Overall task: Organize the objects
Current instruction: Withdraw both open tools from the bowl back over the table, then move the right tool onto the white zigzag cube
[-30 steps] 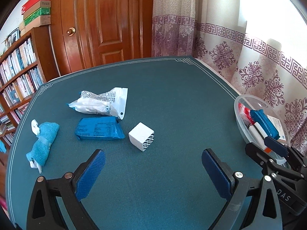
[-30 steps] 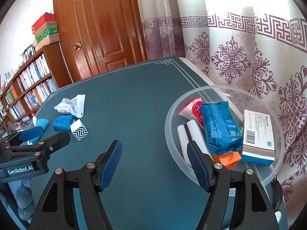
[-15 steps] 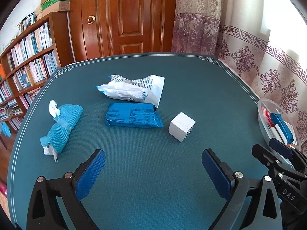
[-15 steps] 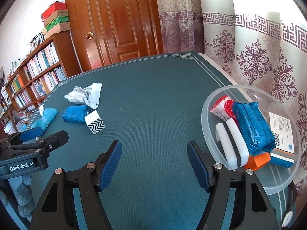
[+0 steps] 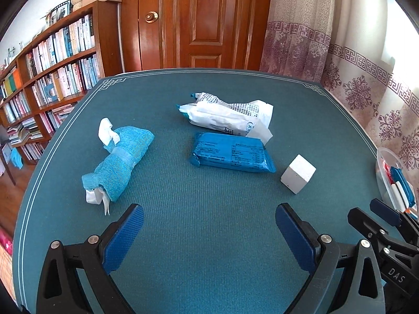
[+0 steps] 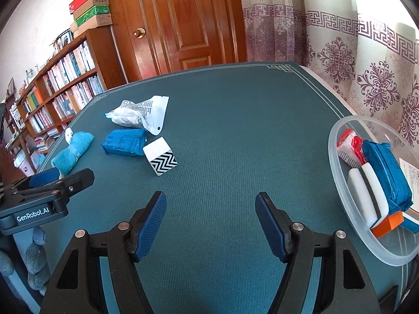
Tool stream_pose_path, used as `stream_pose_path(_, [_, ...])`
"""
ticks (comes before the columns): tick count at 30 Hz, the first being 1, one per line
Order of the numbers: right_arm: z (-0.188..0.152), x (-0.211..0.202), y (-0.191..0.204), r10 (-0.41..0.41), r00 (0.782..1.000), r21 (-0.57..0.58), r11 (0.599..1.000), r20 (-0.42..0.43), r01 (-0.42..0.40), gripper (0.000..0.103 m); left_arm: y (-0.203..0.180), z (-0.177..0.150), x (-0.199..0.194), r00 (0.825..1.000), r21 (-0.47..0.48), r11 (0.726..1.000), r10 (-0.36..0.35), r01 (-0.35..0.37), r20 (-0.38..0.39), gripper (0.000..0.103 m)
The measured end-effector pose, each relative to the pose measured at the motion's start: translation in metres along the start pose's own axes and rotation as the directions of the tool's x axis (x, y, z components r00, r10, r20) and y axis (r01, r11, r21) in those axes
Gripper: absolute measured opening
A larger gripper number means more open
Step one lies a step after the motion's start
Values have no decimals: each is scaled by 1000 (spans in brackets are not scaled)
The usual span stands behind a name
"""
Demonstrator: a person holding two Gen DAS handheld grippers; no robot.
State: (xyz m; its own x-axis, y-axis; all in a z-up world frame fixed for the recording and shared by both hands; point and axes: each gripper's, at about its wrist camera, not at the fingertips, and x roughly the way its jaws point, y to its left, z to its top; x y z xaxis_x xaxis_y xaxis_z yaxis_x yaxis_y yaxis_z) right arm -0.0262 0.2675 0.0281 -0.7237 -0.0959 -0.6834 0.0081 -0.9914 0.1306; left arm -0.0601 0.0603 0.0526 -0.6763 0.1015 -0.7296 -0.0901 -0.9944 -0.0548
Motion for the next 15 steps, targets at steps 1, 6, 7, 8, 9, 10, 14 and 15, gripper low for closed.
stream_pose_path(1, [1, 2, 2, 4, 1000, -2, 1000, -2, -4, 73, 3, 0, 0, 1000, -6, 1000, 5, -5, 2, 102])
stream_pose_path(6, [6, 10, 14, 20, 1000, -22, 1000, -11, -20, 75, 18, 0, 2, 1000, -36, 999, 20, -19, 1, 102])
stream_pose_path(7, [7, 12, 17, 23, 1000, -27, 999, -13, -23, 75, 20, 0, 2, 1000, -41, 999, 21, -21, 0, 102])
stream_pose_path(8, [9, 14, 19, 26, 1000, -31, 999, -14, -26, 75, 23, 0, 3, 1000, -46, 999, 22, -22, 0, 102])
stream_pose_path(9, [10, 16, 21, 29, 999, -36, 999, -15, -30, 75, 24, 0, 3, 1000, -50, 998, 23, -23, -1, 102])
stream_pose_path(10, [11, 18, 24, 34, 999, -39, 999, -17, -35, 75, 26, 0, 3, 1000, -55, 998, 23, -23, -2, 102])
stream_pose_path(14, [16, 26, 30, 49, 998, -49, 998, -28, -50, 75, 32, 0, 5, 1000, -72, 997, 21, -22, -6, 102])
stream_pose_path(15, [17, 28, 32, 51, 998, -53, 997, -29, -52, 75, 33, 0, 5, 1000, -74, 997, 20, -21, -8, 102])
